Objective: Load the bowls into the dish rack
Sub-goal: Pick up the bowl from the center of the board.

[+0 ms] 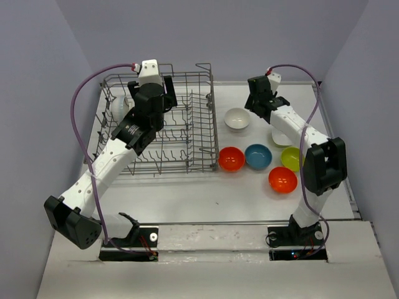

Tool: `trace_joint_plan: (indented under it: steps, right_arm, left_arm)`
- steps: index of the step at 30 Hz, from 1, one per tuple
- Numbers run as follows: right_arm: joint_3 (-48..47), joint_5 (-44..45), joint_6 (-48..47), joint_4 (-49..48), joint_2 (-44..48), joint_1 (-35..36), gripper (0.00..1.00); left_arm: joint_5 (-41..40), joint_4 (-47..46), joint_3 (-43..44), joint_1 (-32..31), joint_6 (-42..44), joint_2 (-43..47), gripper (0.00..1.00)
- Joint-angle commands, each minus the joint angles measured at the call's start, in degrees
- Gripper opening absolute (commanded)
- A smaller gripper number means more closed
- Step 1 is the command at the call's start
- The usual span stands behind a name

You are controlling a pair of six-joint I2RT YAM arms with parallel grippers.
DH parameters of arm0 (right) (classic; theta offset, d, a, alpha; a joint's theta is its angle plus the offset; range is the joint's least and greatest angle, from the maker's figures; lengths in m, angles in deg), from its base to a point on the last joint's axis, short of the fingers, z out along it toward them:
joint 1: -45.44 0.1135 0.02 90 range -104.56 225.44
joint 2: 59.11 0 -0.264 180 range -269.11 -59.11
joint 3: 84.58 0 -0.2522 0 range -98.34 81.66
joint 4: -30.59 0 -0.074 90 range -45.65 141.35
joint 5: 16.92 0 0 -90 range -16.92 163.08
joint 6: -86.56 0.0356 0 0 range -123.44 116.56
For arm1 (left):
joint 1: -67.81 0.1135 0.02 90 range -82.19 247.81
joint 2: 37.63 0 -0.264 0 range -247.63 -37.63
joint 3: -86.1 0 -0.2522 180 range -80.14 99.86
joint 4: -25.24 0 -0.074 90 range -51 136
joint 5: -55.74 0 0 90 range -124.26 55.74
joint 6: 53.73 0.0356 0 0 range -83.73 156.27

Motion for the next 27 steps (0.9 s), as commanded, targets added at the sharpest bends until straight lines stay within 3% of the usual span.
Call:
trace_joint_plan:
  steps: [1,8,27]
  right_arm:
    - [-2.83,-3.88,1.35,-0.38,-3.93,0.56,0.52]
    - [-2.92,-5.3,2.94,-0.47,-9.82,-0.49,0.46]
    - [-0.55,-6.44,3.56,-1.52,-12.46,-2.16,0.41]
  left_arm:
    - [-0.34,-2.71,0.12,-0.27,-1.07,2.92,0.84]
    - [-0.35,-2.71,-0.41,-0.27,-0.81,2.92,0.84]
    - [-0.08,-2.8,-0.67,-0.36,-0.19,2.13,0.84]
